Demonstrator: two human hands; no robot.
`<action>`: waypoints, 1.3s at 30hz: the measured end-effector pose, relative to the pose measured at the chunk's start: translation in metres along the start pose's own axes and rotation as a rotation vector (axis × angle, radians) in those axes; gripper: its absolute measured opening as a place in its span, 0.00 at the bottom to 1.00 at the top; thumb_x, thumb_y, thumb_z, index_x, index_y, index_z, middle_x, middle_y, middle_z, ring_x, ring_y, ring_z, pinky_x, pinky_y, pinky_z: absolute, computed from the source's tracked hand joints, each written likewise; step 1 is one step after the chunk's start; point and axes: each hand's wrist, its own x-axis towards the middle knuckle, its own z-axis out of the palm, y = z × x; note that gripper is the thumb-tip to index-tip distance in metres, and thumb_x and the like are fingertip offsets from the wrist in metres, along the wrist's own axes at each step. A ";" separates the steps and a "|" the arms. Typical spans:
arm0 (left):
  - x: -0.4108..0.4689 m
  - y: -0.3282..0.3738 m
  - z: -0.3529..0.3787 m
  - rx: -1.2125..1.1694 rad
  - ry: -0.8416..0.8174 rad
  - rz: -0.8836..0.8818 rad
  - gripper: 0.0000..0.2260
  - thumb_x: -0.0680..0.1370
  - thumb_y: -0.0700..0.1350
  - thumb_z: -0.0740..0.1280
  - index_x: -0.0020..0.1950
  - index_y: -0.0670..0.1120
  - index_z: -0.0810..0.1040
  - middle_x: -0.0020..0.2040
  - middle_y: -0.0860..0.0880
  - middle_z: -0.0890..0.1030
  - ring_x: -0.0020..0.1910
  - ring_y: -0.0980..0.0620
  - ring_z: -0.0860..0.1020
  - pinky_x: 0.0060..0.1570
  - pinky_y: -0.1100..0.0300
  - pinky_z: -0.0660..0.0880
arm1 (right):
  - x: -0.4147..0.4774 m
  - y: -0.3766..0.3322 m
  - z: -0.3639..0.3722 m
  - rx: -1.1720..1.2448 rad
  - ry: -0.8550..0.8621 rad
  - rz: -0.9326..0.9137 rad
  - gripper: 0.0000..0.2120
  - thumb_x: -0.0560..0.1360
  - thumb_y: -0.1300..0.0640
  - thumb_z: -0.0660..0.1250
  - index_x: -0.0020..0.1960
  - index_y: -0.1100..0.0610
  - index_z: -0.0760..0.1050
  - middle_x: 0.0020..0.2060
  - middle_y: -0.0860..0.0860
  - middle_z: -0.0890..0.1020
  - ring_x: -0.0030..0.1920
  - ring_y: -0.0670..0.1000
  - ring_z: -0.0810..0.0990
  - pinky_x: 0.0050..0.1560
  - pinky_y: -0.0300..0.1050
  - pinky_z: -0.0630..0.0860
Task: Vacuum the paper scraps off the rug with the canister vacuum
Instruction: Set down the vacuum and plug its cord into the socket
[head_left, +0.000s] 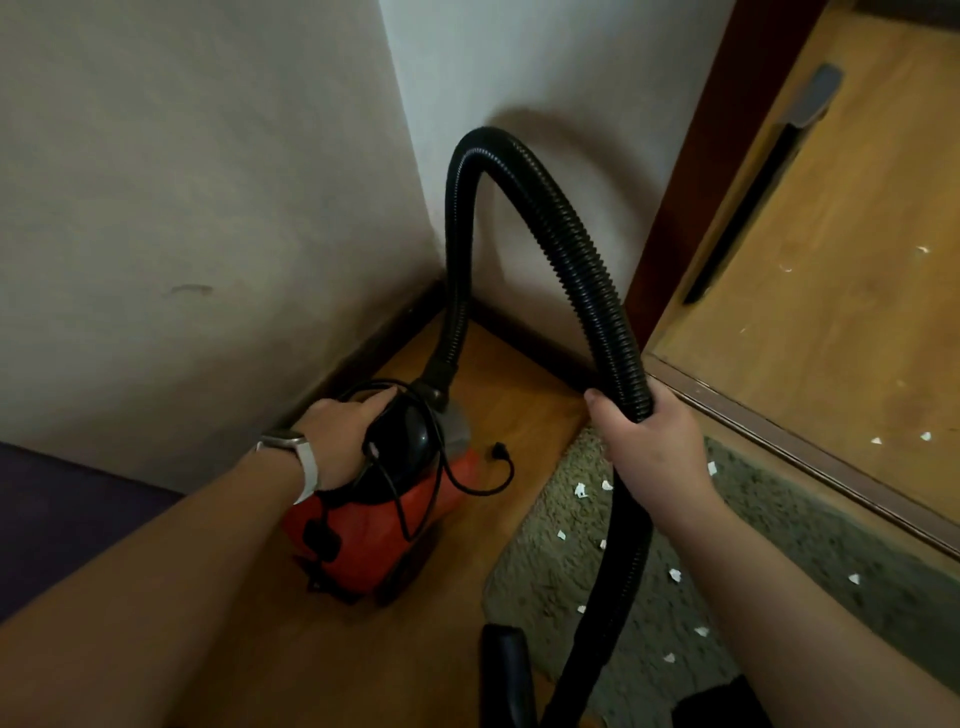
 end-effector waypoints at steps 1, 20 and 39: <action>-0.001 -0.003 0.005 -0.036 0.040 0.020 0.33 0.78 0.45 0.65 0.80 0.50 0.53 0.65 0.43 0.77 0.59 0.40 0.76 0.55 0.54 0.72 | 0.001 0.000 0.000 -0.009 0.000 0.001 0.15 0.75 0.45 0.70 0.44 0.57 0.74 0.31 0.52 0.77 0.29 0.52 0.76 0.30 0.48 0.73; -0.039 0.062 -0.063 0.100 0.200 0.339 0.23 0.69 0.41 0.60 0.64 0.47 0.77 0.58 0.48 0.80 0.57 0.44 0.76 0.55 0.47 0.75 | 0.010 -0.006 0.016 -0.002 0.002 -0.027 0.13 0.74 0.46 0.72 0.38 0.48 0.69 0.29 0.46 0.74 0.27 0.45 0.72 0.26 0.39 0.67; 0.061 0.159 0.144 -0.563 -0.246 -0.199 0.21 0.79 0.50 0.63 0.69 0.42 0.70 0.67 0.41 0.71 0.65 0.41 0.71 0.63 0.52 0.69 | -0.002 -0.002 -0.005 0.013 -0.033 -0.054 0.13 0.74 0.44 0.70 0.43 0.54 0.73 0.31 0.50 0.76 0.29 0.49 0.76 0.30 0.48 0.74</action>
